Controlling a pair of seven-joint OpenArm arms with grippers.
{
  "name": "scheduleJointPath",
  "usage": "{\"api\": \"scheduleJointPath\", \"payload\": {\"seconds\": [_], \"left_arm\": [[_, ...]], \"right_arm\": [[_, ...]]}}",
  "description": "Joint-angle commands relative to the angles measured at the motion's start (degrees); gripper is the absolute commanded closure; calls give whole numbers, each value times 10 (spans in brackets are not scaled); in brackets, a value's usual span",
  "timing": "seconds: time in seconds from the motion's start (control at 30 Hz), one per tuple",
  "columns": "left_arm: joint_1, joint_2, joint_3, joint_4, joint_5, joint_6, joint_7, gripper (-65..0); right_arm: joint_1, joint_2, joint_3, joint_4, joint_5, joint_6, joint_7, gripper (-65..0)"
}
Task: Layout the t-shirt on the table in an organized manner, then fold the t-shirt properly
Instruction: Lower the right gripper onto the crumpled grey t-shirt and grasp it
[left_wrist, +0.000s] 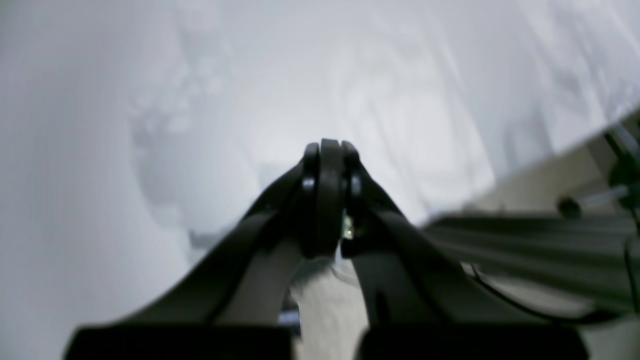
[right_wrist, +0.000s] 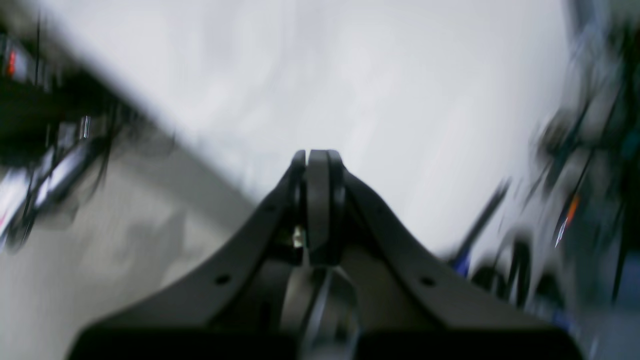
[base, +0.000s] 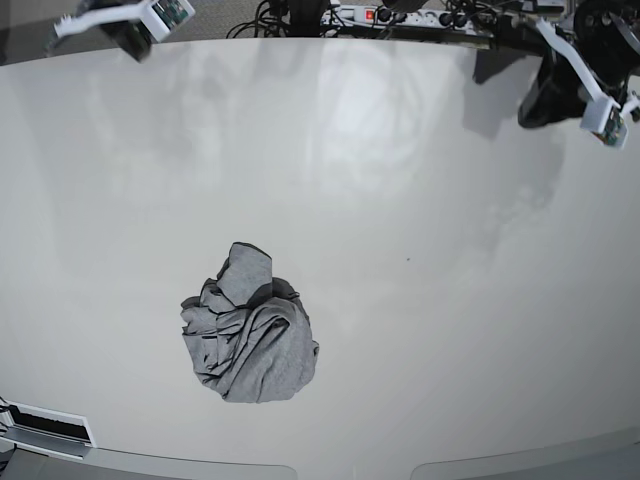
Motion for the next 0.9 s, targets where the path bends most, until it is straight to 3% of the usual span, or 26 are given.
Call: {"api": "scheduleJointPath", "payload": {"seconds": [0.0, 0.2, 0.37, 0.7, 0.87], "left_arm": [[-3, -6, -4, 8, -8, -2, -14, 0], [-62, -5, -4, 8, -8, -2, -24, 0], [-98, -5, -4, 8, -8, -2, -40, 0], [-123, -6, 1, -36, -8, -2, -108, 0], [-169, -25, 76, -108, 27, 9, -109, 0]], "right_arm": [[9, 2, 0, 9, 8, 2, 23, 0], [142, -2, 0, 9, 126, 52, 74, 0], [220, -42, 0, 6, 173, 90, 109, 0], [392, -89, -1, -205, 271, 136, 146, 0], [471, -102, -1, -286, 295, 135, 146, 0]]}}
